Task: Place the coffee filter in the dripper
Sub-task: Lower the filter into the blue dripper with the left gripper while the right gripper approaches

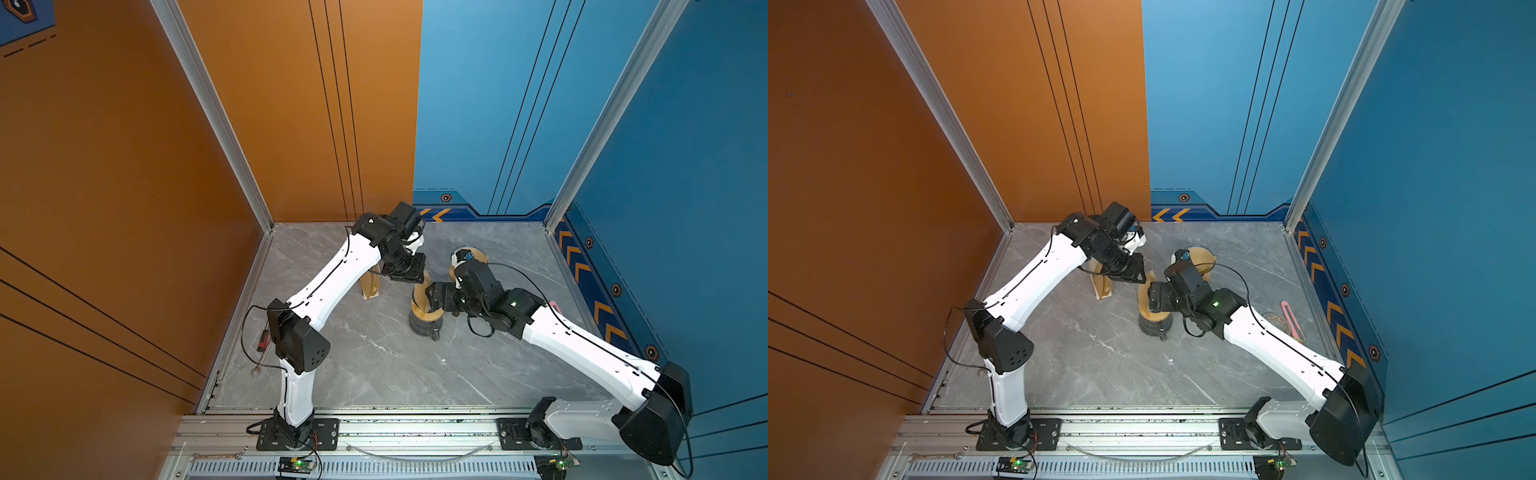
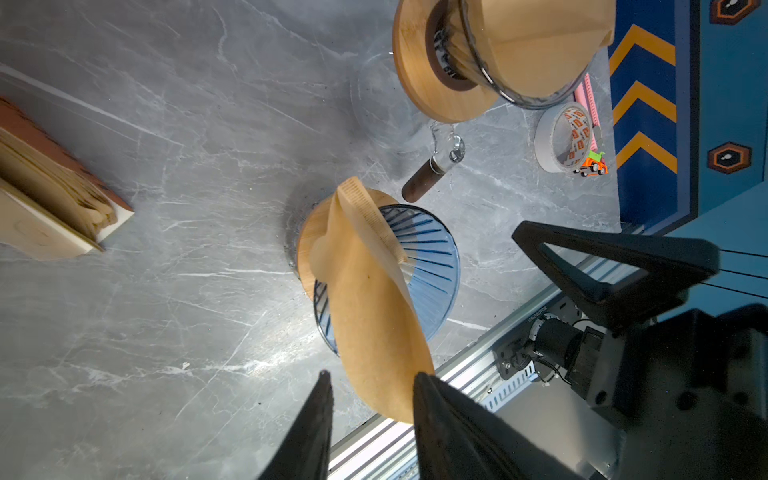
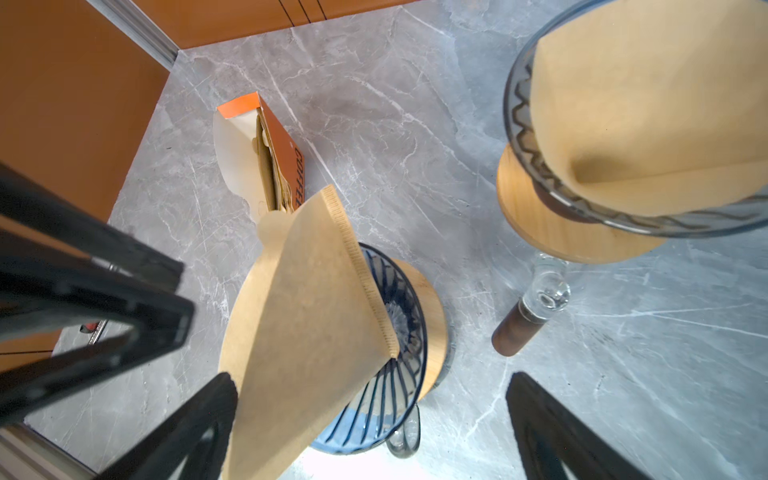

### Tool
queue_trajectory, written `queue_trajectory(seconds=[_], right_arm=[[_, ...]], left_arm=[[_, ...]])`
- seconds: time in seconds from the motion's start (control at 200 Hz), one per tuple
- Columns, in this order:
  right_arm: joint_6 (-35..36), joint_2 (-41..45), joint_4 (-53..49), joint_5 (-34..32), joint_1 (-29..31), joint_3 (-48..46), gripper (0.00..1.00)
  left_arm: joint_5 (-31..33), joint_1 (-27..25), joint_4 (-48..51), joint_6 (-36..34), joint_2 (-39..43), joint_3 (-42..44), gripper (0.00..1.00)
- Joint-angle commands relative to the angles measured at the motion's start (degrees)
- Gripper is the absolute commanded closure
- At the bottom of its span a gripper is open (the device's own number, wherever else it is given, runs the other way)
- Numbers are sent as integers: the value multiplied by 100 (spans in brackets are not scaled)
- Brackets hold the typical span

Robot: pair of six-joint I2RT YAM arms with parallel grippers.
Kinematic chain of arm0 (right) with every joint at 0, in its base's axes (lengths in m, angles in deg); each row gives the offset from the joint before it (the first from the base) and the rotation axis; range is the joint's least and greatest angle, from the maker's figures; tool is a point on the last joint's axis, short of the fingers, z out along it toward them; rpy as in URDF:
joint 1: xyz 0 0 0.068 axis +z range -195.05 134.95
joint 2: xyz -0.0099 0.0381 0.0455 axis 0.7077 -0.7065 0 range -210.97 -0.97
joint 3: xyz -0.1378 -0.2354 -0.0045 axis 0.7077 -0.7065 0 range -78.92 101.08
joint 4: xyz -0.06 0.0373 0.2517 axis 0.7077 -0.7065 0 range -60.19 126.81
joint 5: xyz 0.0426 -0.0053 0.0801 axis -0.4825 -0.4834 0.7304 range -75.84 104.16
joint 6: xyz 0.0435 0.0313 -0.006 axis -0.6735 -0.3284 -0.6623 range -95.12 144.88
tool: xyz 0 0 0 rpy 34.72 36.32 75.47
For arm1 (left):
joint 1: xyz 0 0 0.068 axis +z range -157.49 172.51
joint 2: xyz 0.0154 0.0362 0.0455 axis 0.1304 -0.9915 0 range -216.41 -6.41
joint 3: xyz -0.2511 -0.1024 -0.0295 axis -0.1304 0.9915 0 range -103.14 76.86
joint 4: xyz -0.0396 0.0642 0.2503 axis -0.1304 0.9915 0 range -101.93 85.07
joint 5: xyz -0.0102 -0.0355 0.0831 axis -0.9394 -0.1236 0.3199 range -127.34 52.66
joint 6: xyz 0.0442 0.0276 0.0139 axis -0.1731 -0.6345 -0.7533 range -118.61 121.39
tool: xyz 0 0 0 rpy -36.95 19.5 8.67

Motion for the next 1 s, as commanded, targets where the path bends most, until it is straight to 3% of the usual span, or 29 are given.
queue_trajectory(seconds=[0.0, 0.355, 0.651, 0.996], right_arm=[[-65, 140, -143, -166, -43, 45, 0], [-59, 202, -279, -198, -122, 7, 0], [-6, 199, -464, -249, -306, 8, 1], [39, 149, -495, -179, -368, -6, 1]], left_arm=[[262, 45, 113, -145, 200, 163, 66], [351, -77, 102, -194, -46, 115, 66], [530, -225, 110, -232, -271, -27, 55], [1241, -262, 148, -365, -266, 117, 39]])
